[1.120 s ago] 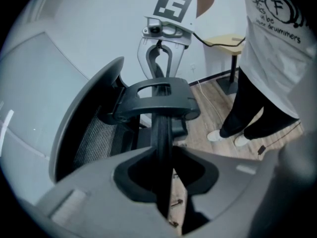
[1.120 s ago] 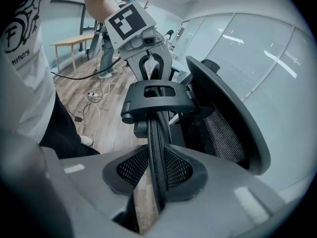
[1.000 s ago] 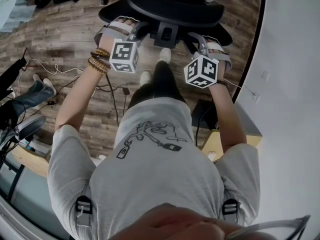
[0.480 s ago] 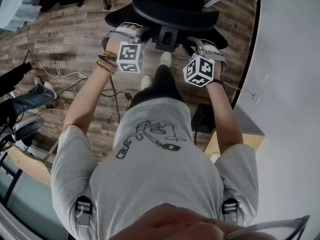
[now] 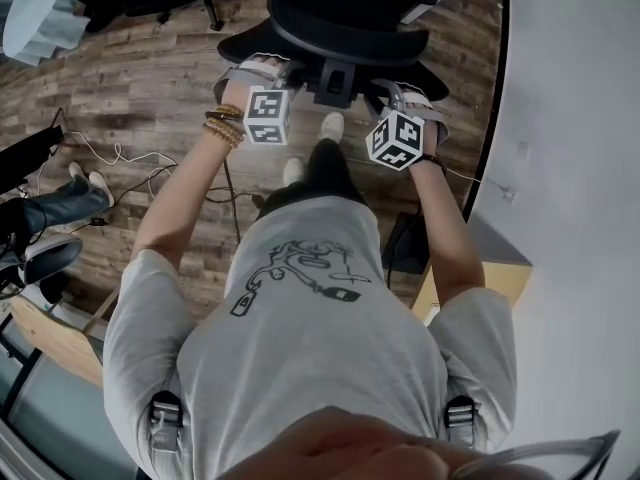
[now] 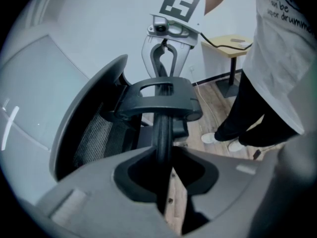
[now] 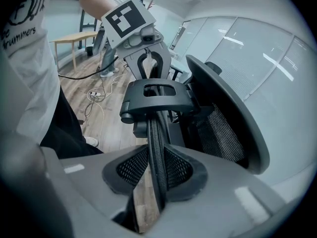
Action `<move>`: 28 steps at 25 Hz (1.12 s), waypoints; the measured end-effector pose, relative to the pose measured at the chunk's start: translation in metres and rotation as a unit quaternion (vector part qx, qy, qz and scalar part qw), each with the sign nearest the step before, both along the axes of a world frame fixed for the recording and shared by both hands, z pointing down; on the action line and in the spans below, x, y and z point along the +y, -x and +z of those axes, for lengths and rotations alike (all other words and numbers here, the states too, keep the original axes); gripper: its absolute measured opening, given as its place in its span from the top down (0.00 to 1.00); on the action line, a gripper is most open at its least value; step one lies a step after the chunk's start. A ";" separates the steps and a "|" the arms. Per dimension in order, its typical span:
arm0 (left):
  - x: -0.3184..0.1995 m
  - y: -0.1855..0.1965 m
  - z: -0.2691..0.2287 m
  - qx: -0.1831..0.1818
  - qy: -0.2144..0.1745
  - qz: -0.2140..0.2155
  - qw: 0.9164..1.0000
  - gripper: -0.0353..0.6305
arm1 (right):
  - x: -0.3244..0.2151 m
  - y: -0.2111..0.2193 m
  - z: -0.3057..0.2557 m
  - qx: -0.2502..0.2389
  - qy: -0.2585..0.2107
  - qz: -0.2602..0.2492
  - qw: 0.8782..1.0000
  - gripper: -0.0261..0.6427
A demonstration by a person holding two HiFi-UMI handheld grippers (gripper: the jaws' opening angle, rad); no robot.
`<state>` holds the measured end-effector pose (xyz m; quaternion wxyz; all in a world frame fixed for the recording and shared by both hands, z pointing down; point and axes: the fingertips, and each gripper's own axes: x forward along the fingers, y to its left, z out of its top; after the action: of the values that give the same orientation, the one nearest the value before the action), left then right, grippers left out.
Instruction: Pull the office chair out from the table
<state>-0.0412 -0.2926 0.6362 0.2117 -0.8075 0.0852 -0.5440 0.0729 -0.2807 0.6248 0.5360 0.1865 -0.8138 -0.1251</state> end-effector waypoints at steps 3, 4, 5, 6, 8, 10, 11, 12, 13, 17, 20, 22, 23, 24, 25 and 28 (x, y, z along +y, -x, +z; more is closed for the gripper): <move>0.011 0.001 -0.001 0.004 0.004 0.000 1.000 0.79 | 0.011 0.001 -0.001 0.003 0.000 0.004 1.000 0.80; 0.016 0.002 -0.002 0.005 0.002 0.001 1.000 0.79 | 0.017 0.002 0.000 0.003 -0.001 0.005 1.000 0.80; 0.024 0.003 -0.003 0.005 -0.001 0.002 1.000 0.79 | 0.025 0.004 0.001 0.004 -0.002 0.006 1.000 0.80; 0.035 0.006 -0.002 0.005 -0.004 0.004 1.000 0.79 | 0.038 0.006 0.002 0.005 -0.003 0.008 1.000 0.80; 0.060 0.010 0.001 0.005 -0.009 0.007 1.000 0.79 | 0.063 0.010 0.006 0.007 -0.009 0.010 1.000 0.80; 0.071 0.011 0.003 0.005 -0.011 0.008 1.000 0.79 | 0.075 0.011 0.008 0.009 -0.012 0.012 1.000 0.80; 0.074 0.011 0.003 0.005 -0.010 0.008 1.000 0.79 | 0.078 0.012 0.008 0.009 -0.013 0.013 1.000 0.80; 0.080 0.013 0.004 0.004 -0.008 0.009 1.000 0.79 | 0.084 0.013 0.009 0.010 -0.013 0.014 1.000 0.80; 0.089 0.014 0.006 0.004 -0.007 0.009 1.000 0.79 | 0.093 0.014 0.011 0.011 -0.013 0.015 1.000 0.80; 0.109 0.016 0.005 0.006 -0.010 0.012 1.000 0.79 | 0.113 0.017 0.011 0.014 -0.016 0.019 1.000 0.80; 0.108 0.018 0.000 0.007 -0.007 0.010 1.000 0.79 | 0.111 0.019 0.007 0.017 -0.013 0.019 1.000 0.80; 0.110 0.018 -0.002 0.006 -0.002 0.009 1.000 0.79 | 0.112 0.019 0.005 0.020 -0.008 0.018 1.000 0.80; 0.110 0.019 -0.003 0.006 -0.001 0.009 1.000 0.80 | 0.112 0.019 0.004 0.021 -0.006 0.018 1.000 0.80; 0.111 0.019 -0.005 0.006 0.000 0.009 1.000 0.80 | 0.113 0.019 0.002 0.022 -0.004 0.018 1.000 0.80; 0.111 0.019 -0.007 0.007 0.001 0.009 1.000 0.80 | 0.113 0.019 0.000 0.023 -0.003 0.017 1.000 0.80; 0.115 0.020 -0.010 0.007 0.003 0.008 1.000 0.80 | 0.117 0.020 -0.004 0.024 -0.001 0.017 1.000 0.80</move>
<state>-0.0615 -0.1772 0.6258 0.2130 -0.8125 0.0787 -0.5369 0.0524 -0.1638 0.6211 0.5574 0.1979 -0.7971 -0.1213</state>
